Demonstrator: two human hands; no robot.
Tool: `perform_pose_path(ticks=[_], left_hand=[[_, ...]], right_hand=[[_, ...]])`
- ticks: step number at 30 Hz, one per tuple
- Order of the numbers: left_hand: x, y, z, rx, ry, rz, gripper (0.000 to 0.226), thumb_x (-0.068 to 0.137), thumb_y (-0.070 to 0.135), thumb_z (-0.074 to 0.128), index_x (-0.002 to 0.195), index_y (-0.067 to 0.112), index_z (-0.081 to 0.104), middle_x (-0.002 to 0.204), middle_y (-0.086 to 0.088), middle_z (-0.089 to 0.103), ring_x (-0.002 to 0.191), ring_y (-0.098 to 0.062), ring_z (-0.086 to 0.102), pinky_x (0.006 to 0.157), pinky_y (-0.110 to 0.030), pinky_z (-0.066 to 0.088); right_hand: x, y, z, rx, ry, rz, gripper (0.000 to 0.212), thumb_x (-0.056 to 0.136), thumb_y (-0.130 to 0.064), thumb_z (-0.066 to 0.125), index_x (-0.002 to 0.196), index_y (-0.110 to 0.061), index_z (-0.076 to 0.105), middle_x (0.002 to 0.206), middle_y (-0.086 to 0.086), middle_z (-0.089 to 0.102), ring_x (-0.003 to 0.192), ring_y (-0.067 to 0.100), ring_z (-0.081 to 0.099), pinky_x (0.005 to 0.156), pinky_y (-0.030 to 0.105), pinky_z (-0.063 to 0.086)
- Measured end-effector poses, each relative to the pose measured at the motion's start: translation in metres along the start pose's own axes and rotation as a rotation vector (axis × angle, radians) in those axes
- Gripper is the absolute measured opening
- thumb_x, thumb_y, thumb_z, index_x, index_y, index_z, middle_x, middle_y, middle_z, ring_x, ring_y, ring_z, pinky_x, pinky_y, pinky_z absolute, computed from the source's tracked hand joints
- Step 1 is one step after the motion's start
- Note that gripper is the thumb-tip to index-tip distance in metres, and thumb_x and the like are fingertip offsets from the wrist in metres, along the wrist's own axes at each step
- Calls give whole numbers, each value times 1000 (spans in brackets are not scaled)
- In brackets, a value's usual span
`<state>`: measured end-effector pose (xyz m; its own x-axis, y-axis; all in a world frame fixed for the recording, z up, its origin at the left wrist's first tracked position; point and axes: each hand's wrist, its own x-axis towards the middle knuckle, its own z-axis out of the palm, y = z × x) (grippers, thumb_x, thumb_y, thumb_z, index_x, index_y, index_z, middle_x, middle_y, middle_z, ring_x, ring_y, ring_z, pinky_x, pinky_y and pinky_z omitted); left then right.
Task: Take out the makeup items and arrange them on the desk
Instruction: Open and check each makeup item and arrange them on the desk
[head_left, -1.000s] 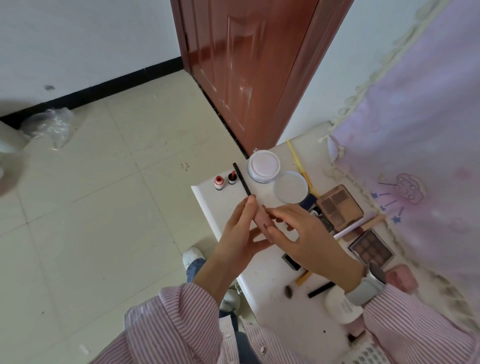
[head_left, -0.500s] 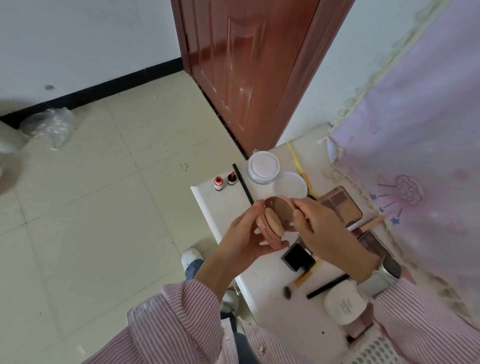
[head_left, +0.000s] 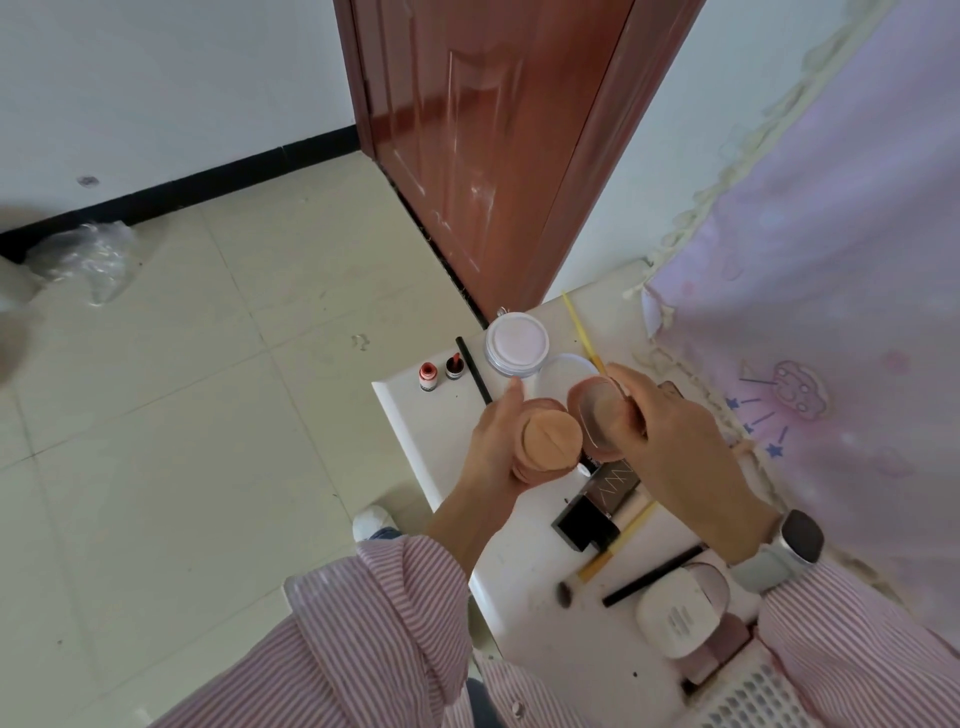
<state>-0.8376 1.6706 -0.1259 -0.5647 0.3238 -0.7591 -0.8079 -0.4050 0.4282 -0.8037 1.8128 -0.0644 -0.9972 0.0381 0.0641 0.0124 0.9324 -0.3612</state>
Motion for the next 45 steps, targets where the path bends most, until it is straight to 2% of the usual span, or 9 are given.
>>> perform_pose_path(ticks=[8,16,22,27,29,31,33,37,45], left_hand=[[9,-17,13,859,225,497,66,68,43,71,125,28,39,110,10,36,89,-11,48,76,-28,45],[20,-16,17,960,148,600,55,80,33,65,129,23,43,122,5,39,97,-13,47,81,-20,36],[20,-8,24,1014,113,661,70,87,41,55,144,19,21,145,-1,27,127,-19,38,97,-29,36],[6,-7,18,1109,189,893,51,91,31,53,137,15,37,135,1,40,122,-13,37,97,-22,32],[2,-12,9,1187,217,909,47,90,23,54,133,11,42,131,-4,45,120,-19,41,98,-31,38],[-1,-18,-1,1269,274,934,43,88,15,57,128,5,48,128,-9,50,118,-25,45,98,-37,39],[-2,-24,-13,1346,340,959,40,84,10,60,123,2,52,123,-12,54,115,-29,48,96,-38,39],[-2,-32,-36,1500,429,890,44,79,7,64,121,1,54,124,-17,54,116,-36,49,94,-48,42],[5,-38,-57,1715,460,872,50,70,7,72,116,-6,57,124,-25,55,118,-42,50,97,-56,38]], right_hand=[[-2,11,0,173,19,187,36,87,-21,47,120,-14,58,61,-5,52,55,6,46,60,26,39],[-3,26,-4,253,4,284,31,91,-16,50,122,-14,56,74,6,64,60,15,61,54,14,47],[3,44,-4,327,114,441,27,90,-13,48,115,-16,59,71,-3,60,57,9,54,49,5,41],[32,64,-3,424,268,580,26,90,-11,48,114,-10,56,92,9,63,71,17,61,55,8,46],[46,66,2,469,307,632,25,90,-11,48,114,-5,55,98,8,61,80,20,63,71,24,55],[55,69,10,367,330,653,24,90,-10,47,109,-3,57,104,11,62,92,23,59,81,25,45],[60,71,16,302,335,681,23,88,-10,47,107,-2,59,106,14,63,94,22,55,74,18,33],[64,75,22,289,322,744,22,89,-11,49,105,-1,59,109,16,62,103,29,53,75,22,30],[46,71,22,327,375,812,36,92,-19,47,123,-2,41,113,16,55,77,17,53,58,10,33]])
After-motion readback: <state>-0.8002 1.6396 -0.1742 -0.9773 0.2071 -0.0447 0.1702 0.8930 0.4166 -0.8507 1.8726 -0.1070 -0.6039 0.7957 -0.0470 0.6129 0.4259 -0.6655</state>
